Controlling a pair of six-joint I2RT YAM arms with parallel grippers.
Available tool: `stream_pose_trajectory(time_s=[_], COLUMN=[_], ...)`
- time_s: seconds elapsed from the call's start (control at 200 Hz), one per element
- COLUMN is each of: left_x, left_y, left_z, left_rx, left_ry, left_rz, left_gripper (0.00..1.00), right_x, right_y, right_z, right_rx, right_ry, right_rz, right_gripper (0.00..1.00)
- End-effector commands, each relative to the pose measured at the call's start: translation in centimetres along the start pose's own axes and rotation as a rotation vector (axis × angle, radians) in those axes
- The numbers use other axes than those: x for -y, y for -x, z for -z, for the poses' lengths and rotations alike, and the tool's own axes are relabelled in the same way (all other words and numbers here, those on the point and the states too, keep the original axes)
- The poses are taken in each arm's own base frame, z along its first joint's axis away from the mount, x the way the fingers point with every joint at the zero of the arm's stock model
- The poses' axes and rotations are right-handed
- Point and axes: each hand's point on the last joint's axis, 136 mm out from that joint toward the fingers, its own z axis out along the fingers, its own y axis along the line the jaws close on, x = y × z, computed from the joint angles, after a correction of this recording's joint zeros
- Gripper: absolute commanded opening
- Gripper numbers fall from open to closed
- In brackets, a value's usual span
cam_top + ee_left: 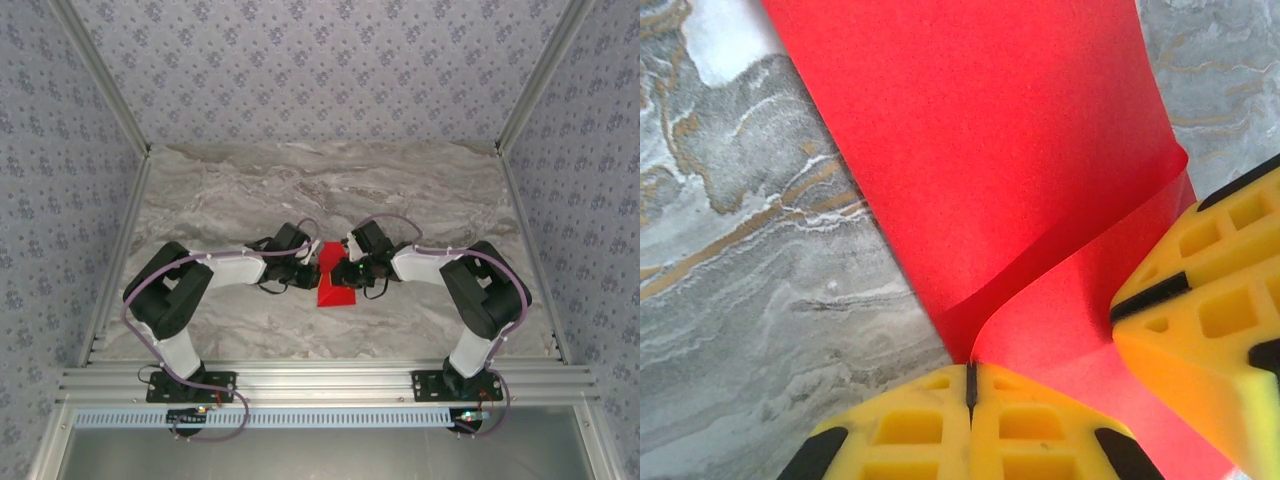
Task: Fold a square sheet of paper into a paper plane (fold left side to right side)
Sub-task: Fold the triangle a second time at the center of the table.
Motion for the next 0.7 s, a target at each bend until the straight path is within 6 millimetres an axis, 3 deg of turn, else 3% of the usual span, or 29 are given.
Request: stream_pose_trajectory(time_s=[0.0,0.36,0.695], left_x=[-0.8,0.5,1.7], left_y=[0.6,0.2,-0.4], left_z=[-0.3,-0.5,-0.5], left_rx=[0.007,-0.009,-0.024], left_ry=[0.039,-0.031,-0.053], left_rz=[0.007,-0.009,-0.046], left_gripper=[0.0,0.0,0.0], right_x=[1.5,2.5,0.4], right_y=[-0.6,-1.6,-0.3], right_z=[-0.1,-0.4,1.3], right_rx=[-0.025,-0.066,0.005], right_ry=[-0.054,-0.086,-0.022], right_rz=[-0.01,-0.024,0.029], right_gripper=[0.13,0.12,0.13])
